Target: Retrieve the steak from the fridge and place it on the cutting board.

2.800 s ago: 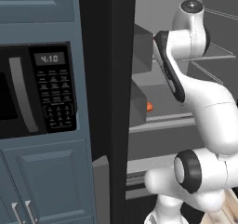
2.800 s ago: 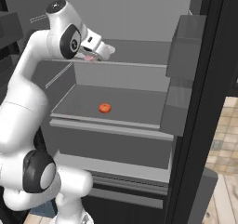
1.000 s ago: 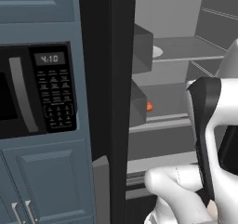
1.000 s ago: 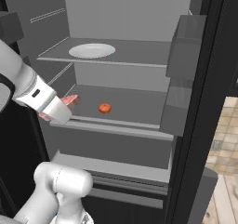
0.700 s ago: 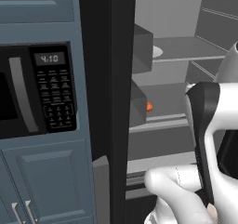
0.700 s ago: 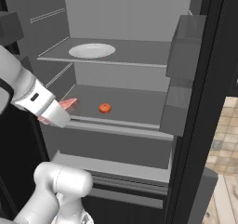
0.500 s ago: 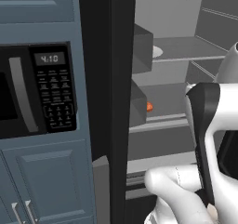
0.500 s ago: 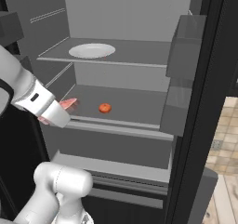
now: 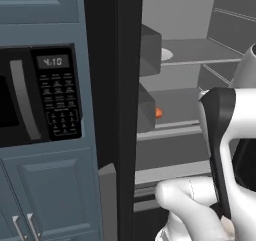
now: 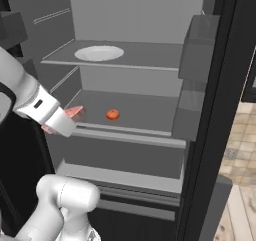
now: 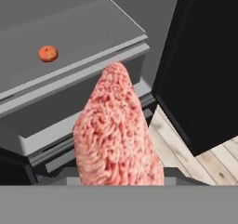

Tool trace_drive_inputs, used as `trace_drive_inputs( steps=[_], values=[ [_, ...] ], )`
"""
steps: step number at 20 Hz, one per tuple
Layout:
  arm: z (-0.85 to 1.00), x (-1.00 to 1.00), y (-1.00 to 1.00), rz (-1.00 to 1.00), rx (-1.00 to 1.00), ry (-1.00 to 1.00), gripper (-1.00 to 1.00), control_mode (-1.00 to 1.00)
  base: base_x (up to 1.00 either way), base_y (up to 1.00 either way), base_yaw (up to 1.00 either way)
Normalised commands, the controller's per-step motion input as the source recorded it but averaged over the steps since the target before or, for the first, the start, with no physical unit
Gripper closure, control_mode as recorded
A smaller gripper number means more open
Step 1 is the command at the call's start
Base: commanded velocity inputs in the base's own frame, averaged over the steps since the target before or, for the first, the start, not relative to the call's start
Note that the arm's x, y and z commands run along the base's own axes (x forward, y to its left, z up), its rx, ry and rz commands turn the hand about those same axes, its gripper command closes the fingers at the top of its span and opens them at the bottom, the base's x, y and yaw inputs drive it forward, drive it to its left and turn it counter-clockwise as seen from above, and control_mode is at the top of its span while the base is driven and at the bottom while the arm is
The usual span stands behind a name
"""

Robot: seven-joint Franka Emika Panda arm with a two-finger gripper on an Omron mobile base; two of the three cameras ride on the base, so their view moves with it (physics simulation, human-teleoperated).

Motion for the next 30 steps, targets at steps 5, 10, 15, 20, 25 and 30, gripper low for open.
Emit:
trace_drive_inputs(
  steps=[5,10,15,20,25,30],
  values=[
    [0.00,0.00,0.00,0.00,0.00,0.00,1.00,1.00,-0.69,-0.08,-0.14],
    [0.00,0.00,0.00,0.00,0.00,0.00,1.00,1.00,-0.67,0.00,-0.16],
    [0.00,0.00,0.00,0.00,0.00,0.00,1.00,1.00,-0.58,0.00,-0.13],
    [0.00,0.00,0.00,0.00,0.00,0.00,1.00,1.00,-0.37,0.00,-0.12],
    [0.00,0.00,0.00,0.00,0.00,0.00,1.00,1.00,-0.27,0.02,-0.30],
    [0.00,0.00,0.00,0.00,0.00,0.00,1.00,1.00,-0.46,0.00,-0.42]
  ],
)
